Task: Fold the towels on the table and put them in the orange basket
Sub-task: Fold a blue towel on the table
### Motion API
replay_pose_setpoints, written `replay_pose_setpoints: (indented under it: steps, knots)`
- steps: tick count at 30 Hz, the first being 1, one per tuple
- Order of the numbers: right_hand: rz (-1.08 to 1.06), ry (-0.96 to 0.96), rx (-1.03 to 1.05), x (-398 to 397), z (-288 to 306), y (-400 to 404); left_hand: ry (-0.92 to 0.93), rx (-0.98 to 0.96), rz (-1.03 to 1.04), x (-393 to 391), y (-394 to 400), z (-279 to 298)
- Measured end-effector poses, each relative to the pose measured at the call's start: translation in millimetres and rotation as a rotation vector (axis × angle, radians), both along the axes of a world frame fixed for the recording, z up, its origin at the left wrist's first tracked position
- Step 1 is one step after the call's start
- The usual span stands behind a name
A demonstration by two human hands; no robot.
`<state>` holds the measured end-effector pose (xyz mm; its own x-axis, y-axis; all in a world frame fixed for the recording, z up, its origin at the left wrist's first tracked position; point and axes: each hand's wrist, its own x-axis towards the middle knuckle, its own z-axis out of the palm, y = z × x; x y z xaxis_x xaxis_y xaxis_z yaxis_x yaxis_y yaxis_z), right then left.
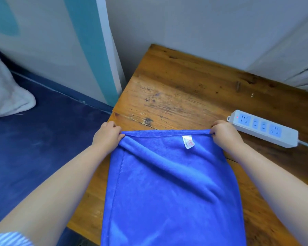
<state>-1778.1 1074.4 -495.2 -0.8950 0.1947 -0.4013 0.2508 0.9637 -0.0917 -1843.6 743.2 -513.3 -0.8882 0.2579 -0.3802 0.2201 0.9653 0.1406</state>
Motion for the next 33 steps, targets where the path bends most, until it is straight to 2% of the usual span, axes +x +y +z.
replay_pose_setpoints:
  steps: [2,5,8,10,12,14,16,19,25,27,29,31,33]
  knots:
    - [0.034,-0.036,0.029,-4,1,0,-0.044,-0.037,-0.02,-4,2,-1]
    - [0.069,-0.076,0.034,-9,5,0,-0.109,0.023,-0.002,-6,1,0]
    - [0.062,-0.102,-0.091,-13,10,3,-0.115,0.095,-0.008,-6,-5,6]
    - [0.002,-0.098,-0.194,-13,19,8,-0.113,0.136,-0.003,-8,-11,16]
    - [-0.11,-0.053,-0.284,-6,29,11,-0.198,0.161,-0.002,-10,-18,29]
    - [-0.239,-0.002,-0.366,0,32,15,-0.307,0.1,-0.063,-16,-23,40]
    - [-0.275,-0.009,-0.386,11,44,14,-0.356,0.021,-0.15,-17,-23,57]
    - [-0.274,0.028,-0.362,23,62,15,-0.275,-0.03,-0.246,-18,-16,80]
    - [-0.289,0.171,-0.308,46,123,19,-0.048,0.134,-0.257,-8,-10,131]
    - [-0.335,0.282,-0.374,54,148,22,0.012,0.145,-0.25,-5,-7,154]
    - [-0.365,0.385,-0.43,58,173,24,0.063,0.022,-0.311,-4,0,175]
    - [-0.304,0.471,-0.393,63,201,25,0.115,-0.151,-0.422,-2,14,200]
    - [-0.244,0.547,-0.343,64,229,23,0.21,-0.209,-0.466,1,32,226]
